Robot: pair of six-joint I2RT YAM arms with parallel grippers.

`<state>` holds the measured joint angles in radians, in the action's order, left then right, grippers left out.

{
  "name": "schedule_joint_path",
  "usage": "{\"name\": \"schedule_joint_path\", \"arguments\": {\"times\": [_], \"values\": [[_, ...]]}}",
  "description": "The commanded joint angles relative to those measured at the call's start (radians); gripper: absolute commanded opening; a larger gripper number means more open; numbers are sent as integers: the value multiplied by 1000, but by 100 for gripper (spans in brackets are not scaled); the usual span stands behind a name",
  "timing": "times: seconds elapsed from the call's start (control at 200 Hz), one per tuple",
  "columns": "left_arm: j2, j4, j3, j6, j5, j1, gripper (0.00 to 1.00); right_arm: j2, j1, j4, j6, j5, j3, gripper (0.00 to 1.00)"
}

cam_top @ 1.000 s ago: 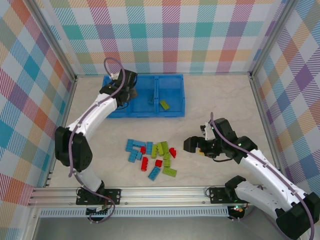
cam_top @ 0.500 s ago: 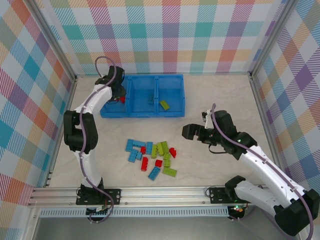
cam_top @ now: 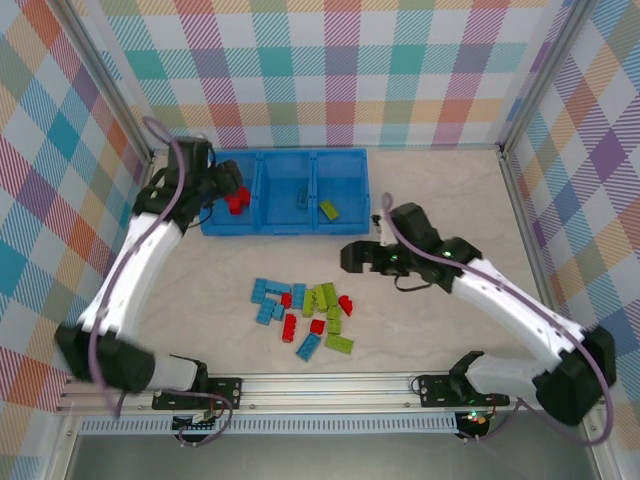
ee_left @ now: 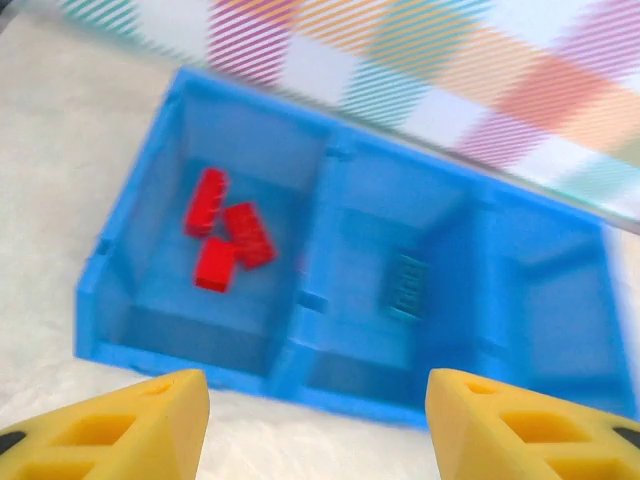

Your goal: Sort the legos into containers by color

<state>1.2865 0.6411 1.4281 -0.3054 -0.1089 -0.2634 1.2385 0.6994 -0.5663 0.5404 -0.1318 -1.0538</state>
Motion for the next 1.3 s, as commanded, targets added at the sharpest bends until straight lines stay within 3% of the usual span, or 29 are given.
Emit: {"name": "schedule_joint_path", "arguments": {"times": [0.0,0.13,0.205,0.345,0.405,0.52,0.875,0.955,1.11,1.3], "values": [[-159,61,-107,286,106,-106,59,169,98,-57,-124,71,-137,96],[-393,178,-245,558,174,-169,65,376,190,-67,-232,84,-288,96],[-551,204,-350,683,202,-169,68,483,214,-60,-287,76,-358,90],[-812,213,-506,789,264,-169,73,657,231,-62,-366,45,-476,83],[-865,249,-524,824,308,-168,81,715,234,-71,-390,28,-518,81],[-876,369,-529,976,440,-169,100,810,238,-87,-417,-10,-585,80],[-851,338,-552,1003,437,-168,100,1013,273,-158,-434,-87,-756,74],[-851,319,-564,998,443,-169,100,1028,274,-154,-427,-84,-755,67],[-848,285,-587,991,444,-169,100,1009,273,-132,-412,-8,-728,39],[-847,243,-608,980,445,-169,100,904,269,-46,-397,15,-654,26]]}}
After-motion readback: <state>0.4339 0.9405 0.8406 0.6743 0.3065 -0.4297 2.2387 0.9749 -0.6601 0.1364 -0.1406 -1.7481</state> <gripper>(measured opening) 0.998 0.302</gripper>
